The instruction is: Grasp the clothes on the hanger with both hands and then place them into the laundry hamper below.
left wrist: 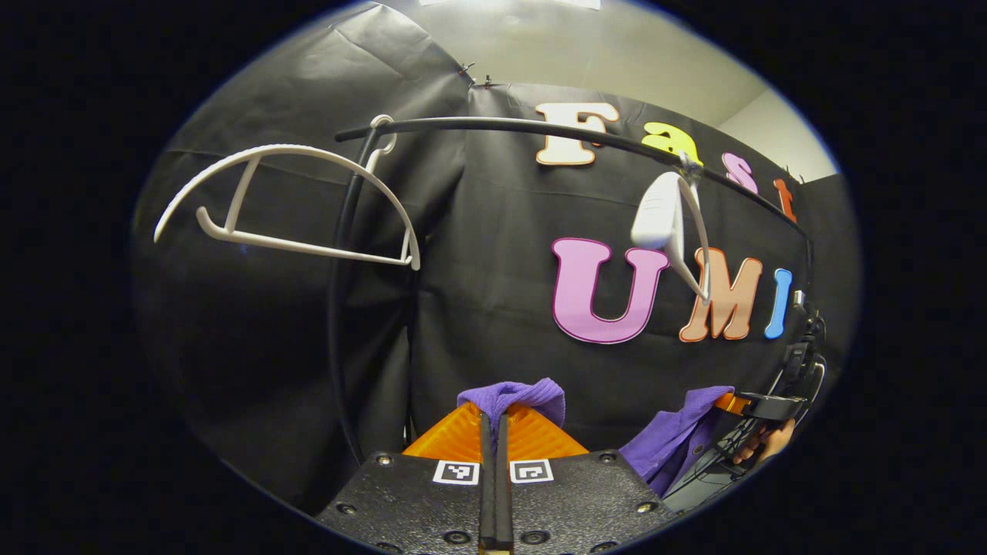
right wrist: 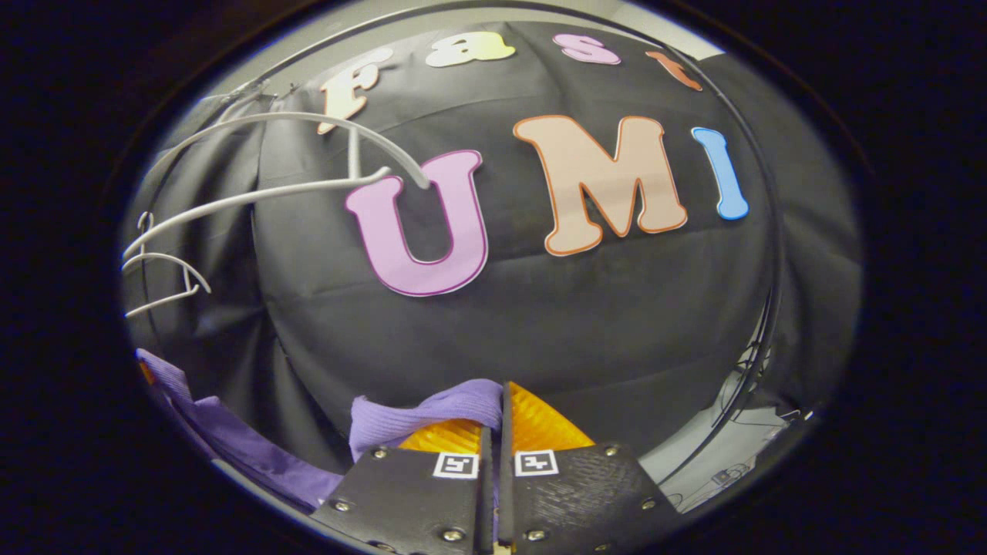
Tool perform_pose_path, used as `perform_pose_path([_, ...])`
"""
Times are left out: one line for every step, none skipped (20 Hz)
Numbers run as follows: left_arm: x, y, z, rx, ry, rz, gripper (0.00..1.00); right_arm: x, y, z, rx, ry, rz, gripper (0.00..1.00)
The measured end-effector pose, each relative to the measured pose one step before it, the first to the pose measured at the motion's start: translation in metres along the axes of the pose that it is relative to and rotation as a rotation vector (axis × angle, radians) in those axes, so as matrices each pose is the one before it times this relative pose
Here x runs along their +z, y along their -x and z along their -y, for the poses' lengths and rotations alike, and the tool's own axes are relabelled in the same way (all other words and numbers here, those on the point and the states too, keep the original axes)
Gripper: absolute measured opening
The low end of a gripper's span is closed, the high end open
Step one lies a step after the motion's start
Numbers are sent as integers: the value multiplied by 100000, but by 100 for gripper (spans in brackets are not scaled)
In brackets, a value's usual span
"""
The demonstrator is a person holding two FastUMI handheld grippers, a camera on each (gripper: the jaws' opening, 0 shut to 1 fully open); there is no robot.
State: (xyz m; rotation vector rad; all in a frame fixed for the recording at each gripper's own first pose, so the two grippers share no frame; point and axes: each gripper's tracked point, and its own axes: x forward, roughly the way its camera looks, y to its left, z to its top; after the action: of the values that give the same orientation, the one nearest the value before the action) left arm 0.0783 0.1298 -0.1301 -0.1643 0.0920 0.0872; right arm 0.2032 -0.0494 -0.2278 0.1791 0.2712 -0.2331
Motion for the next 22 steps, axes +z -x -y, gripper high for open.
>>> perform_pose_path([221, 402, 374, -1183, -386, 308, 0, -40, 1026, -590, 778, 218, 597, 3])
perform_pose_path([102, 344, 415, -1552, -133, 362, 0, -151, 906, -500, 731, 923, -132, 0])
perform_pose_path([99, 121, 497, -1554, 160, 491, 0, -222, 863, -774, 1222, 767, -336, 3])
perform_pose_path([109, 194, 738, -2151, -7, 216, 0, -210, 955, -776, 1688, 31, -353, 3])
perform_pose_path([85, 284, 780, -2239, -198, -31, 0, -57, 1036, -683, 850, -438, -232, 3])
perform_pose_path([156, 336, 683, -1936, -310, 107, 0, -96, 1104, -575, 1008, -238, 501, 3])
perform_pose_path([157, 410, 749, -2208, -375, 457, 0, 9, 972, -623, 893, -289, 239, 3])
perform_pose_path([175, 194, 926, -2455, -552, 761, 0, 2, 855, -494, 487, -1093, 194, 3])
perform_pose_path([277, 91, 780, -1776, -636, 682, 0, 115, 763, -218, -349, -1001, 663, 3])
perform_pose_path([219, 45, 807, -1903, -639, 636, 0, 197, 856, -445, 437, -511, 553, 3])
perform_pose_path([283, 148, 992, -2036, -643, 576, 0, 402, 675, -414, 100, 453, 1229, 3])
perform_pose_path([134, 76, 778, -1704, -584, 486, 0, 507, 746, -71, -800, 576, 1415, 3])
perform_pose_path([283, 51, 844, -1710, -282, 380, 0, 350, 789, -289, -420, 265, 949, 3])
perform_pose_path([225, -144, 834, -1788, -110, 452, 0, 605, 600, -563, 826, -406, 1390, 3])
perform_pose_path([289, -178, 745, -1244, -470, 629, 0, 653, 750, -368, 792, -534, 1371, 3])
perform_pose_path([330, -151, 531, -957, -584, 826, 0, 756, 663, -148, -43, -882, 1479, 0])
perform_pose_path([343, -83, 581, -854, -621, 689, 0, 532, 598, -167, 374, -840, 952, 3])
perform_pose_path([249, -157, 553, -1052, -274, 748, 0, 521, 473, -106, -206, -857, 880, 5])
perform_pose_path([292, -143, 590, -1127, -65, 815, 0, 404, 676, 183, -835, -173, 359, 3])
perform_pose_path([99, -278, 500, -883, -41, 486, 0, 444, 647, 109, -35, -363, 757, 3])
perform_pose_path([47, -283, 377, -721, -227, 386, 0, 365, 272, -64, 621, -354, 1211, 3])
perform_pose_path([-109, -199, 231, -296, -328, 29, 0, 337, 361, 282, -325, 99, 829, 3])
